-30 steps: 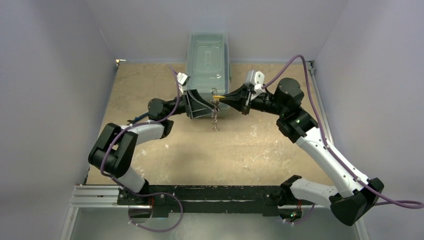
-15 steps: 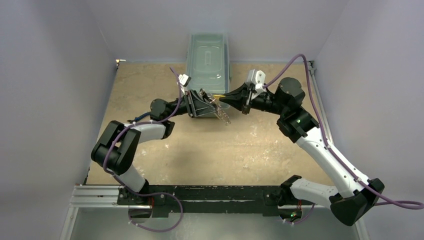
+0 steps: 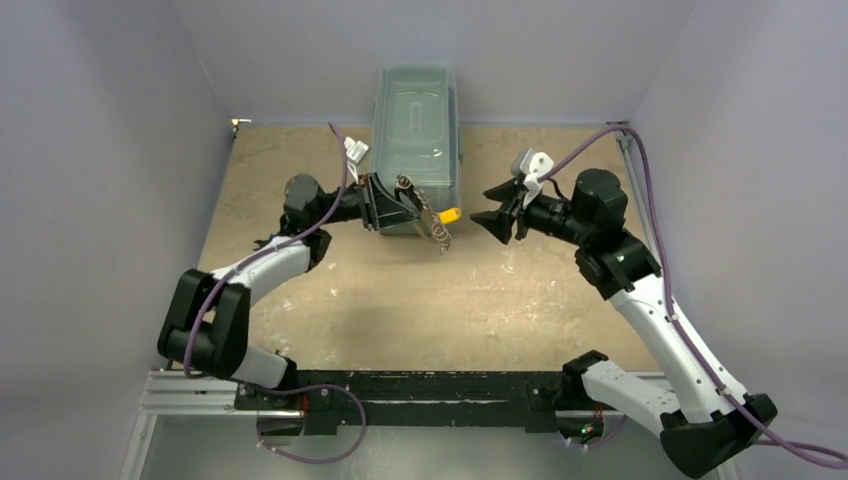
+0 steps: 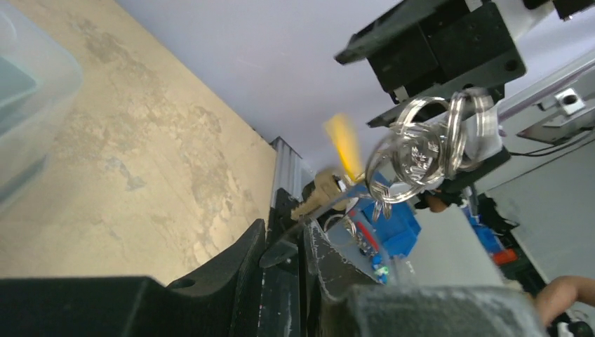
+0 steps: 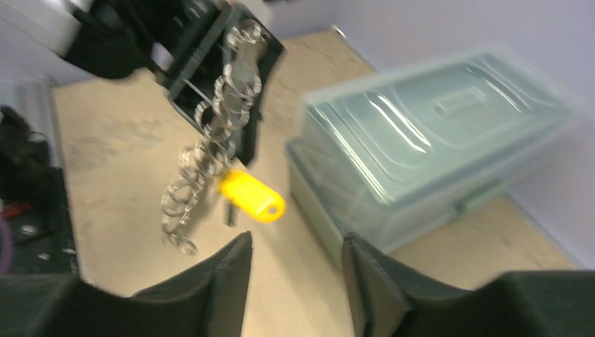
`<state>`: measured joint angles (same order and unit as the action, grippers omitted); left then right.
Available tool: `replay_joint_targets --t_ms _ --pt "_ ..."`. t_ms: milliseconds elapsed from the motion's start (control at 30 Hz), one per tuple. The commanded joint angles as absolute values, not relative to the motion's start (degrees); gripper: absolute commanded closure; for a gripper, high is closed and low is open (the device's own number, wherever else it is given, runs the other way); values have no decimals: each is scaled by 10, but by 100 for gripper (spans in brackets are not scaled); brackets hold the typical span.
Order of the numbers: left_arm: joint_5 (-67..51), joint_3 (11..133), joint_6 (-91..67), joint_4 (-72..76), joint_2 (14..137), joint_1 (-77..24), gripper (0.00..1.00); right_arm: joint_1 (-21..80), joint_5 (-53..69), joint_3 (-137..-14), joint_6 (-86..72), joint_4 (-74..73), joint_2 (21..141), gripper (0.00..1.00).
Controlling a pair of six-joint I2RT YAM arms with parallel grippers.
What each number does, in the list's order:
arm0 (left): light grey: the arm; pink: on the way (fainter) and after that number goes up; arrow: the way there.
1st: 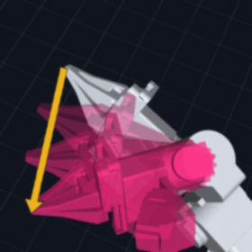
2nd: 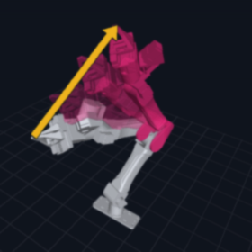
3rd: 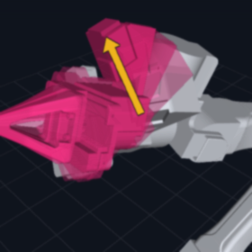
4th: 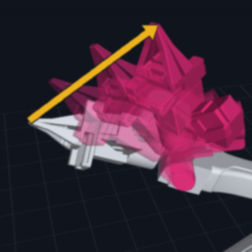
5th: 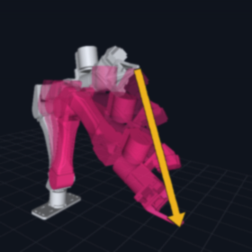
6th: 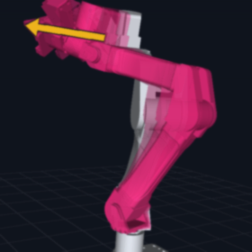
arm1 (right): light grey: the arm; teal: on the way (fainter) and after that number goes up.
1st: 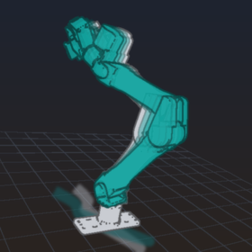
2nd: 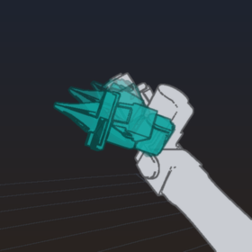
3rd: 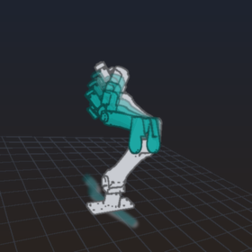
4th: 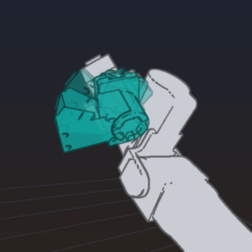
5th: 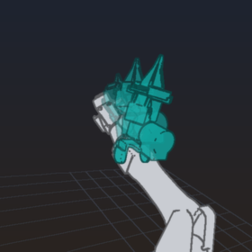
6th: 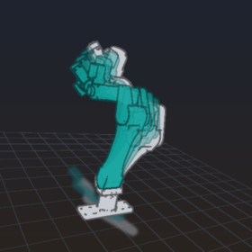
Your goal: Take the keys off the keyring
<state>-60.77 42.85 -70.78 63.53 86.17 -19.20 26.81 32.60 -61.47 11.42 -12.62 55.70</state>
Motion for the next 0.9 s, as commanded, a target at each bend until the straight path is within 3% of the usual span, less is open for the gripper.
replay_joint_targets --t_ms 0,100,233,367,533,667,867 --pt "-592 544 -327 75 782 -189 100 224 340 -613 109 -196 544 36" --pt "-510 645 -106 -177 777 -193 100 223 375 -607 117 -221 529 21" --pt "-372 758 84 -343 789 -213 100 224 442 -615 125 -227 516 1" --pt "-202 846 285 -448 801 -295 100 224 484 -642 111 -209 536 1" --pt "-49 956 416 -554 831 -391 100 223 520 -656 68 -166 574 6" --pt "125 926 583 -560 803 -488 100 224 529 -643 -26 -63 581 11" --pt "207 930 663 -551 796 -554 100 228 537 -626 -101 27 606 21"
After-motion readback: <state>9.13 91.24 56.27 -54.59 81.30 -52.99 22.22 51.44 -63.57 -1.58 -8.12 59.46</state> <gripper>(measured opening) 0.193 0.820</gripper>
